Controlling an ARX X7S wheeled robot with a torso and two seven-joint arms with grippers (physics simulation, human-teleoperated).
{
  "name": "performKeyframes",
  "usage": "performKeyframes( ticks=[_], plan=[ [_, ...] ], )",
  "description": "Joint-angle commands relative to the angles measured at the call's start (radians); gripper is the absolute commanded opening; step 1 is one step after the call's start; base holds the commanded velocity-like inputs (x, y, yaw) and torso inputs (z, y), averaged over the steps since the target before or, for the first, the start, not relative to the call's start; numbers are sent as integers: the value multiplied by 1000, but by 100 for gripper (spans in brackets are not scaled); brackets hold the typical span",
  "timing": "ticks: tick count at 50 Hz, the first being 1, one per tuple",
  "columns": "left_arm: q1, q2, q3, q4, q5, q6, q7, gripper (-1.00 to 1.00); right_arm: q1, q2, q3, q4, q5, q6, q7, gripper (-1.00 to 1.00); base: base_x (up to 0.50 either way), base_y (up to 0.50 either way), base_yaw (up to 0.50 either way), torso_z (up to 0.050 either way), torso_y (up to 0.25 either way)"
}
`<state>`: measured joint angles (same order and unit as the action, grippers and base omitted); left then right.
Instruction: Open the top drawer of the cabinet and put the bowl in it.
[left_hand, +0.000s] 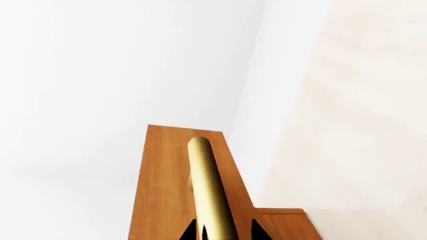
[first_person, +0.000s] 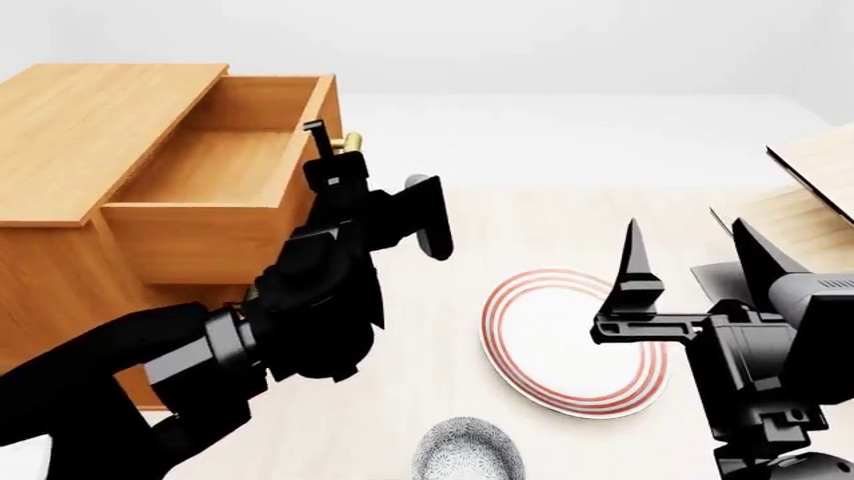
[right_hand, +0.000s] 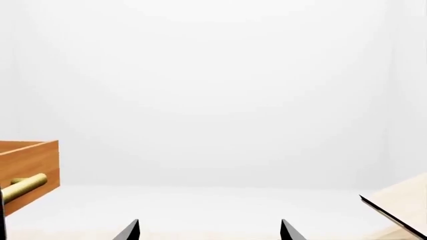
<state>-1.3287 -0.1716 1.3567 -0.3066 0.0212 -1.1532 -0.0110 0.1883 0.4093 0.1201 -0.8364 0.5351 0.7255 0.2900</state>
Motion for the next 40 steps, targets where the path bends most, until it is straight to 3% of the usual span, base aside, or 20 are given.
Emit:
performKeyframes(
  ticks=[1,17,23,30,40],
  plan=[
    [-28,36,-5,24,12,-4,-44,100,-10,1,3,10,2,-15,-2,100,0,0,0,0,0],
    [-113,-4,-133,197,4,-13,-62,100,2,5,-4,2,15,-1,10,100,0,0,0,0,0],
    [-155,-8,-237,295,-18,-28,-61,100,13,7,-10,-3,21,10,16,100,0,0,0,0,0],
    [-206,19,-457,340,-84,-67,-52,100,21,8,-20,-8,23,14,21,100,0,0,0,0,0],
    [-240,107,-889,202,-183,-170,-97,100,21,13,-25,-16,26,17,27,100,0,0,0,0,0]
  ],
)
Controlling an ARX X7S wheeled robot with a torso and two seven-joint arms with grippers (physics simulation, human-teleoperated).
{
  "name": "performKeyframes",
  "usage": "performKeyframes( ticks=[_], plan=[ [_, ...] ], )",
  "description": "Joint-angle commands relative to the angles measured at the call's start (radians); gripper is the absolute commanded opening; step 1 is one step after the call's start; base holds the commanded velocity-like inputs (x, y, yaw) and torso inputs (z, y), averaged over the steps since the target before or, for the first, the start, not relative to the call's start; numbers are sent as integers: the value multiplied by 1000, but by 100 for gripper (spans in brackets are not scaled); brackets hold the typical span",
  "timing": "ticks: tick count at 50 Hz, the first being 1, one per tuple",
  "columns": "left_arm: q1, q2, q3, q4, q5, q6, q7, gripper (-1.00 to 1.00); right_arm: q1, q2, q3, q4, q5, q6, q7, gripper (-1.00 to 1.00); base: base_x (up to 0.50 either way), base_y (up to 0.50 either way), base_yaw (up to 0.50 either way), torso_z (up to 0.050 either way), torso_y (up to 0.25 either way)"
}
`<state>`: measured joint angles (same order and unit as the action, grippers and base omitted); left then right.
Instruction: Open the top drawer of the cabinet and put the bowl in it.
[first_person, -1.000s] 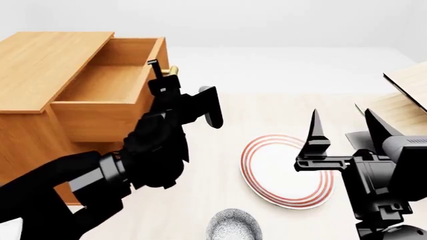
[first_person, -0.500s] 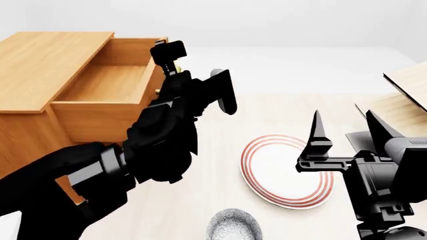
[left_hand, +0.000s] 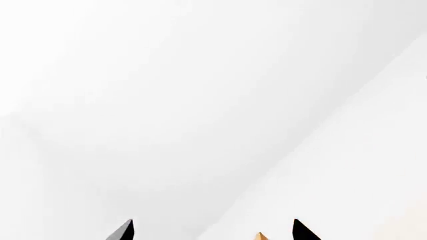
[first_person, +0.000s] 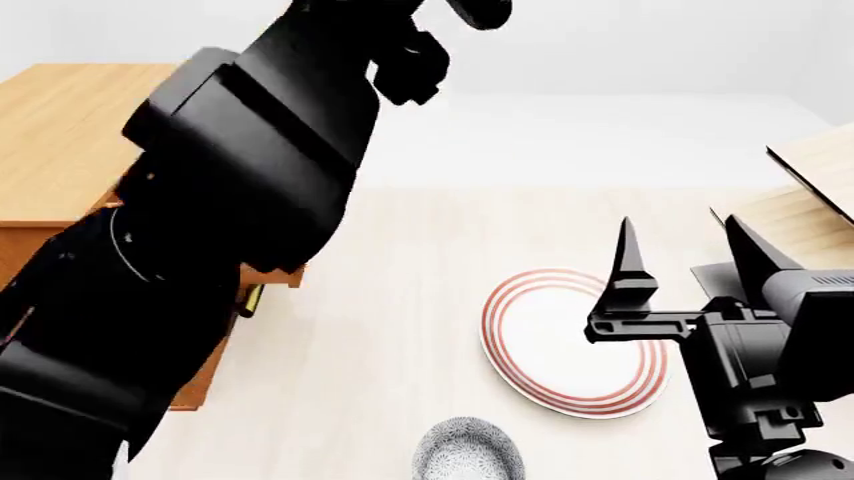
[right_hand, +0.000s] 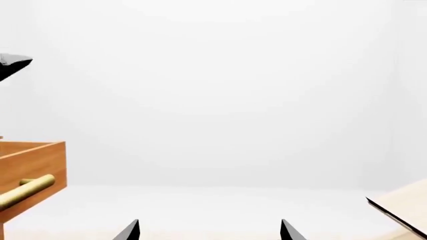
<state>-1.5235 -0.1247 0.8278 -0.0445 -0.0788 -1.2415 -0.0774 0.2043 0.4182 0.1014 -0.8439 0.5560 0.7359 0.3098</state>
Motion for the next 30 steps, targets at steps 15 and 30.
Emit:
performKeyframes(
  ticks=[15,30],
  plan=[
    [-181,86,-629,-368,-152,-283,-100,100,11,10,-16,-15,11,16,19,100,0,0,0,0,0],
    [-354,19,-570,-691,-507,-328,-430,100,14,11,-25,-6,15,8,19,100,0,0,0,0,0]
  ],
)
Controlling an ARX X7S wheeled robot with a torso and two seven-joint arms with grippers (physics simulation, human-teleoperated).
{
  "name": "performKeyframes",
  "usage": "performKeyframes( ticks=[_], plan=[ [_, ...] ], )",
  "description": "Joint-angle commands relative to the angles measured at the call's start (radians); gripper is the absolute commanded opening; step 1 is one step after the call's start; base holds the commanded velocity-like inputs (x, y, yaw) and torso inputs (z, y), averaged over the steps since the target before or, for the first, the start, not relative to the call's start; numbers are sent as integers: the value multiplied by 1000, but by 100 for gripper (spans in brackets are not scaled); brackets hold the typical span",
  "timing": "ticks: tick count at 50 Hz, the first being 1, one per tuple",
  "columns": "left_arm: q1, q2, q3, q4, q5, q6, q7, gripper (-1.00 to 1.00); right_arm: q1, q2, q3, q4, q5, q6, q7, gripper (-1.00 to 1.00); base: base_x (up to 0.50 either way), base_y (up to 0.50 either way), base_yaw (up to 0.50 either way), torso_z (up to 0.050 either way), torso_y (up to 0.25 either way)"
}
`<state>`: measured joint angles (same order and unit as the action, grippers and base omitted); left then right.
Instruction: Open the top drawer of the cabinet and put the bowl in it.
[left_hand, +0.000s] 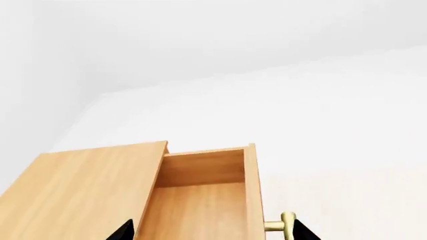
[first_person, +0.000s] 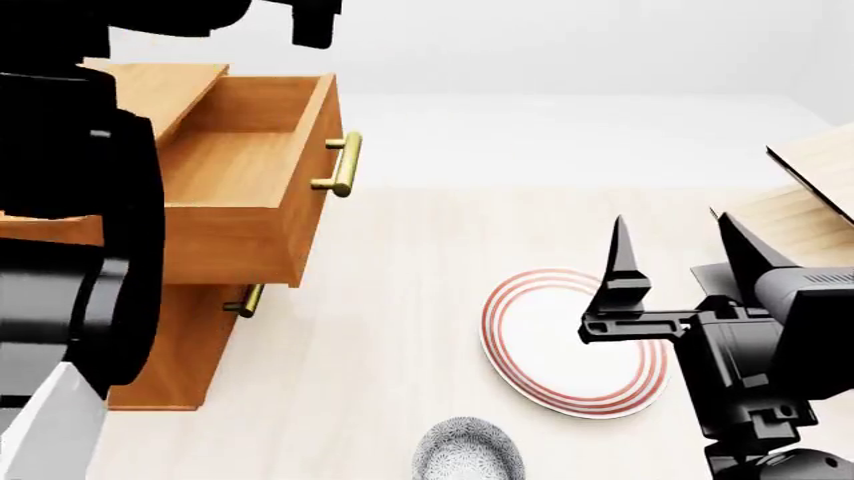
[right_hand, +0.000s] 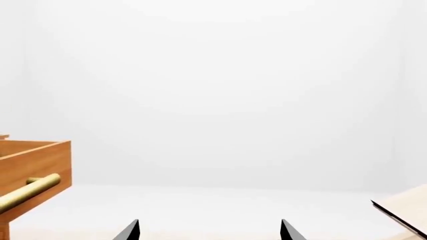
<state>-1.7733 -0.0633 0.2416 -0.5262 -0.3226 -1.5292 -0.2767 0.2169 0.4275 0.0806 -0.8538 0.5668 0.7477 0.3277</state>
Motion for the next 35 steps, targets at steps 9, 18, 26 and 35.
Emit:
performKeyframes(
  ticks=[9,18,26,35],
  plan=[
    [-102,-56,48,-245,-420,-26,-330,100,1,3,-7,2,11,-4,3,100,0,0,0,0,0],
    [-144,-44,73,-309,-435,17,-297,100,4,4,-11,2,14,-4,8,100,0,0,0,0,0],
    [-170,-30,85,-350,-440,49,-276,100,-1,5,-15,6,12,-13,8,100,0,0,0,0,0],
    [-203,9,173,-507,-396,125,-180,100,-11,5,-17,17,8,-30,4,100,0,0,0,0,0]
  ],
)
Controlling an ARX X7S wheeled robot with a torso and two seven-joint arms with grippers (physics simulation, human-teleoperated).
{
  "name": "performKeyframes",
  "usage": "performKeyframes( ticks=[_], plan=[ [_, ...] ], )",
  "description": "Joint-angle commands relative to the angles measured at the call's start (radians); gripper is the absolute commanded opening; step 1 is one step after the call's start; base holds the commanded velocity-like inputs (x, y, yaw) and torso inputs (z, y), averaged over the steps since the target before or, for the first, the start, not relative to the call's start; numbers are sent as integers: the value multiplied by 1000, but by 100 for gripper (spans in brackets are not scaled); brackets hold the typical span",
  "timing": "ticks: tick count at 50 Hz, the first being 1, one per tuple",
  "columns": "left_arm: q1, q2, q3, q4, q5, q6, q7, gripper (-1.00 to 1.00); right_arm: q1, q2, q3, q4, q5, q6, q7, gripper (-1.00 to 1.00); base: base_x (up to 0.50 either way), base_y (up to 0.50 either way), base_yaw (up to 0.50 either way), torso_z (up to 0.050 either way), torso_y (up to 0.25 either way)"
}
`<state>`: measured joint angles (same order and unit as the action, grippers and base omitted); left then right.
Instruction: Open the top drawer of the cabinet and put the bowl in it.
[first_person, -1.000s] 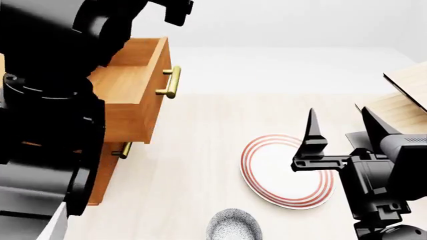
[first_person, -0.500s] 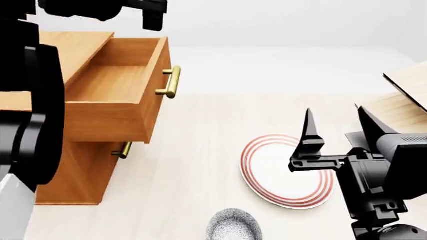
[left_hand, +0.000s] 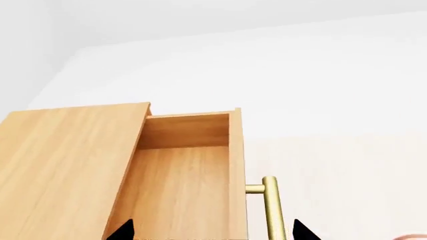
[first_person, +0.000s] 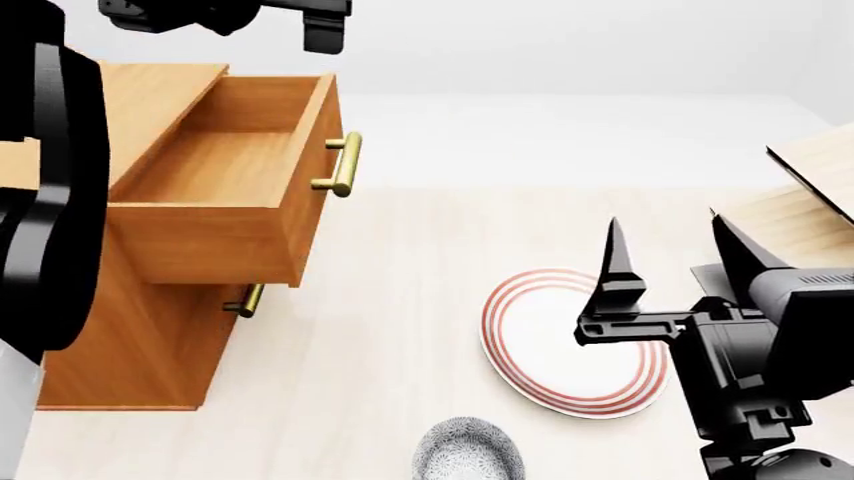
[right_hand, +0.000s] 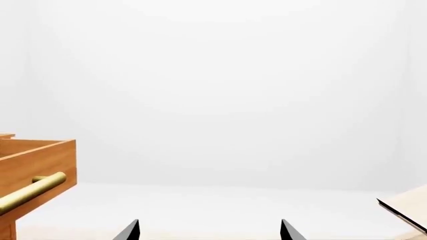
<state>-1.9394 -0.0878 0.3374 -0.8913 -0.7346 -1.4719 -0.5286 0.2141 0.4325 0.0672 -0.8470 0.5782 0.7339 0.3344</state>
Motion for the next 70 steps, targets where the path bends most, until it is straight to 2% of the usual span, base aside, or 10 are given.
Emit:
performKeyframes(
  ticks=[1,12,25,34,49,59,70],
  plan=[
    [-35,39,90,-156,22,73,84,100,-9,0,-4,11,-4,-18,-3,100,0,0,0,0,0],
    [9,85,190,-284,53,165,155,100,-16,3,4,10,5,-24,-1,100,0,0,0,0,0],
    [66,87,429,-351,-165,260,124,100,-33,3,2,25,-2,-48,-6,100,0,0,0,0,0],
    [94,87,552,-382,-274,305,126,100,-36,3,-4,39,-7,-62,-10,100,0,0,0,0,0],
    [132,86,629,-383,-366,336,131,100,-29,4,-20,47,-9,-63,-6,100,0,0,0,0,0],
    [170,86,655,-321,-450,335,93,100,-23,8,-20,45,-2,-58,-2,100,0,0,0,0,0],
    [202,87,736,-272,-570,353,57,100,-23,10,-22,50,0,-63,0,100,0,0,0,0,0]
  ],
)
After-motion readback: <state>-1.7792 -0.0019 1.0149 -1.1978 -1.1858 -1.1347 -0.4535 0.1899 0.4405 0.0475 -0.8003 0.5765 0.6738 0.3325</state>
